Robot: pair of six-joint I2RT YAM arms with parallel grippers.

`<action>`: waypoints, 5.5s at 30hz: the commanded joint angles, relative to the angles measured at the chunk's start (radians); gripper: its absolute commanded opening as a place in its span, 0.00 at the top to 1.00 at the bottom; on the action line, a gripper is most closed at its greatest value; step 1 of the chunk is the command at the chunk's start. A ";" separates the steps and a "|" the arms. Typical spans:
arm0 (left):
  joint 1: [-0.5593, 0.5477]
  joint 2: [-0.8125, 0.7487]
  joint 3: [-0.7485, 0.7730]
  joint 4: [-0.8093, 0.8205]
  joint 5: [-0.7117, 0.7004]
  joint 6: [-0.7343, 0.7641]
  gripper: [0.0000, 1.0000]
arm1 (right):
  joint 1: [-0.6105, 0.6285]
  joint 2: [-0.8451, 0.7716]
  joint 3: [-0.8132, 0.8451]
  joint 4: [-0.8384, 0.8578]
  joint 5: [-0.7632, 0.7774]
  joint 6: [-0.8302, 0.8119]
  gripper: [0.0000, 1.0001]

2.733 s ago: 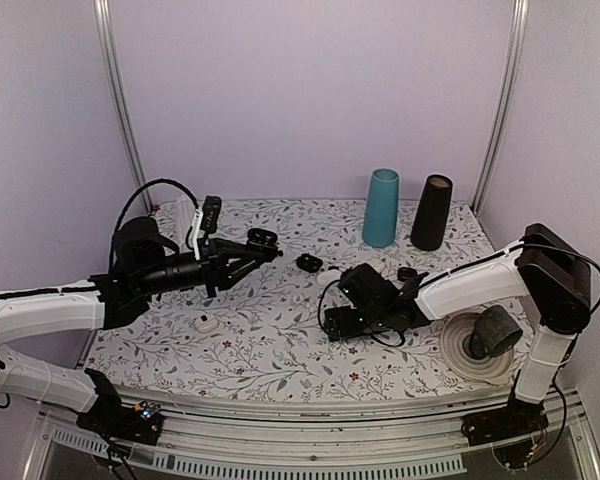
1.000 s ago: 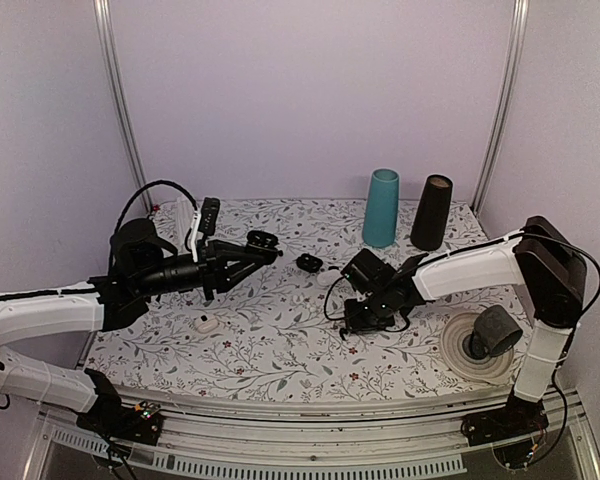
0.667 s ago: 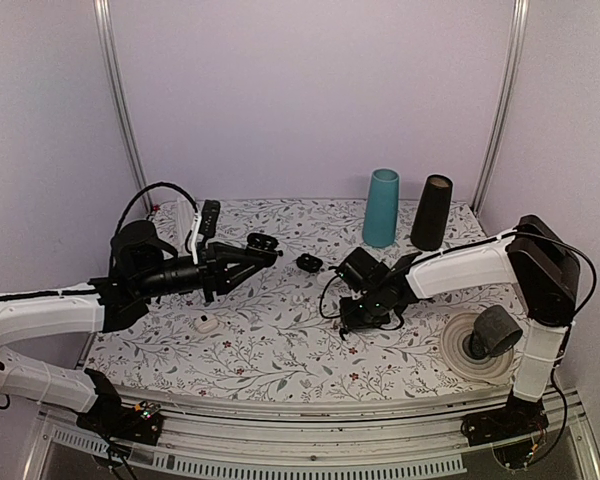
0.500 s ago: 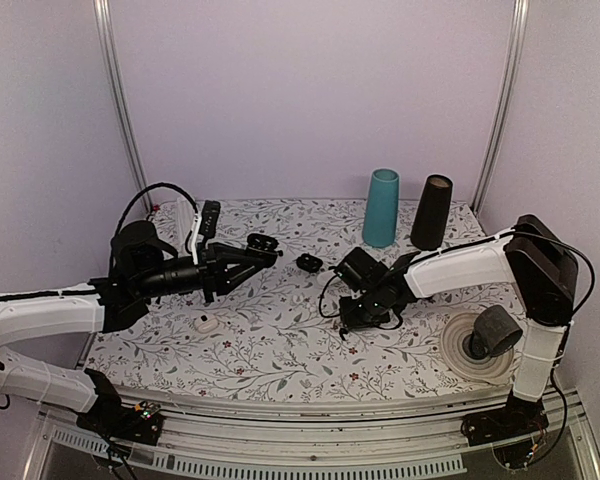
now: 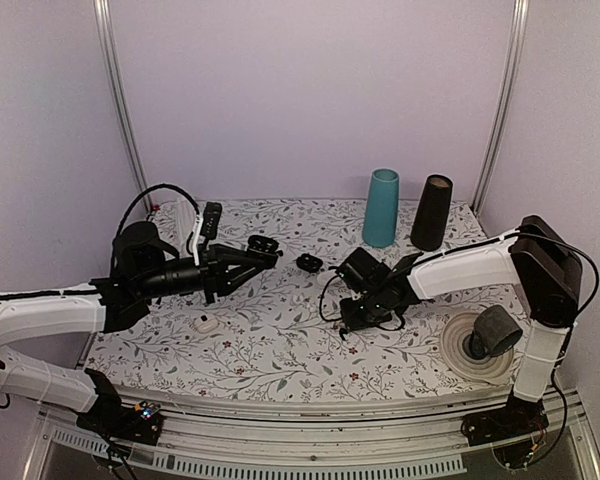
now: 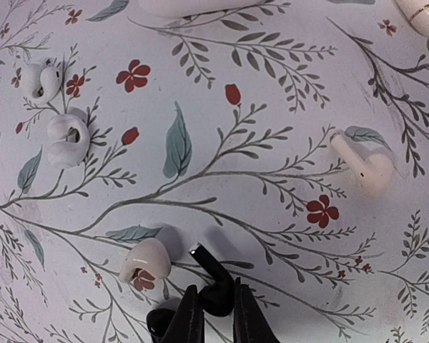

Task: Insert the wireless bluetooth earbuds into the charging case
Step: Adjust the right earbud at the center of the board, then pick up the right earbud from the center of the board.

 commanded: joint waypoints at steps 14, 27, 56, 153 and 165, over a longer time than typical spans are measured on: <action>0.009 0.071 -0.003 0.003 0.029 0.024 1.00 | 0.004 -0.172 -0.139 -0.046 0.029 -0.097 0.63; 0.009 0.065 -0.002 0.005 0.020 0.011 1.00 | -0.004 -0.247 -0.163 -0.032 -0.143 0.170 0.52; 0.009 0.023 -0.018 0.014 0.001 0.007 1.00 | -0.084 -0.190 -0.254 0.118 -0.207 0.480 0.67; 0.011 0.051 -0.012 0.017 -0.005 0.006 1.00 | 0.069 0.113 0.185 -0.281 0.022 0.085 0.75; 0.011 0.063 -0.001 0.013 -0.006 0.006 1.00 | 0.070 0.106 0.179 -0.280 0.016 0.082 0.85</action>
